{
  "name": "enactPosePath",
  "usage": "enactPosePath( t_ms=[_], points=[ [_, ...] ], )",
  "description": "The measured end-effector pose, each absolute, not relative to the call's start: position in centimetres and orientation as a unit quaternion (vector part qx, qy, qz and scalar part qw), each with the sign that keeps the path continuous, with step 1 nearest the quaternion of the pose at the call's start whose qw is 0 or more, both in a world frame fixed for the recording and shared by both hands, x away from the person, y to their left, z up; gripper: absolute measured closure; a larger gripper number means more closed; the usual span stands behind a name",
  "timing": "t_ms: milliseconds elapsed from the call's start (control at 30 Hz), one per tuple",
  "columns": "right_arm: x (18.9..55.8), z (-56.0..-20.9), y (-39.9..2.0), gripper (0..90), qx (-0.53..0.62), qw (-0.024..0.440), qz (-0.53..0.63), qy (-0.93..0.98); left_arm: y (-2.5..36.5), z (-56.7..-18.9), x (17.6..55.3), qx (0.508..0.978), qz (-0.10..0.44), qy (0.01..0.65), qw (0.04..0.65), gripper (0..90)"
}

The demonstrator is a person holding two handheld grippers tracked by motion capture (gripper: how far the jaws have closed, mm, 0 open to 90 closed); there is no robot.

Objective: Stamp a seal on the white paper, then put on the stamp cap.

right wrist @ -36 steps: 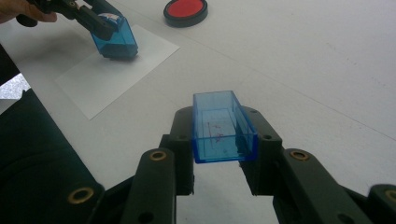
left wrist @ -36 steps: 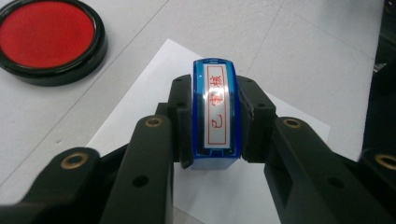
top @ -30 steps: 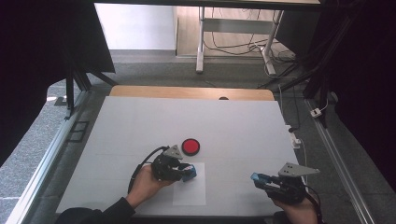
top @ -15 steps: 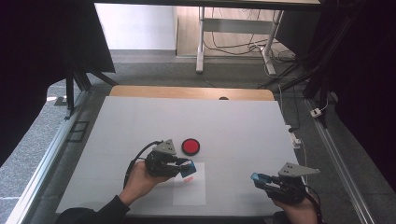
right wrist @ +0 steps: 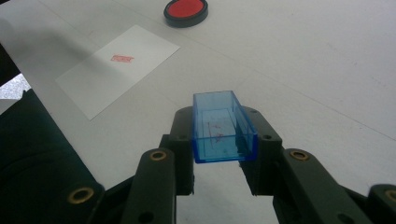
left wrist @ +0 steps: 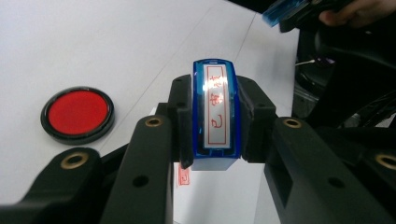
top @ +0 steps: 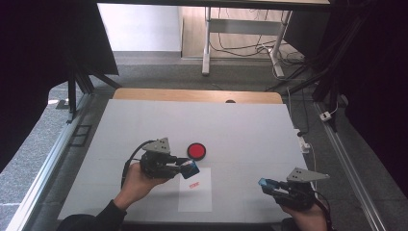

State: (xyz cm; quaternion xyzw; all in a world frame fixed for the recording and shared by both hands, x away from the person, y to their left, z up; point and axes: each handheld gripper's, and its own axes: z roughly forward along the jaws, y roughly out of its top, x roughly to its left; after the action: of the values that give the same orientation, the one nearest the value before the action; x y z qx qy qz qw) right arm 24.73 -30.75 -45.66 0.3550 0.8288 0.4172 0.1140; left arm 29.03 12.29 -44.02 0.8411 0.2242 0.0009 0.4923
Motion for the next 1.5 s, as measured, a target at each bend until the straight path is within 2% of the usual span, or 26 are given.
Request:
enactPosePath(
  t_ms=[367, 833, 1500],
  points=[
    [24.7, -45.7, -30.7, 67.8, 0.354, 0.113, 0.418, 0.829, 13.9, -42.7, 28.5, 0.823, -0.001, 0.203, 0.531, 70.3],
    [24.7, -45.2, -30.0, 67.9, 0.344, 0.114, 0.425, 0.829, 14.1, -42.8, 28.6, 0.822, -0.012, 0.198, 0.534, 70.3],
    [25.4, -44.9, -26.0, 67.9, 0.276, 0.069, 0.442, 0.851, 13.9, -42.8, 28.6, 0.830, -0.008, 0.184, 0.527, 70.3]
  ],
)
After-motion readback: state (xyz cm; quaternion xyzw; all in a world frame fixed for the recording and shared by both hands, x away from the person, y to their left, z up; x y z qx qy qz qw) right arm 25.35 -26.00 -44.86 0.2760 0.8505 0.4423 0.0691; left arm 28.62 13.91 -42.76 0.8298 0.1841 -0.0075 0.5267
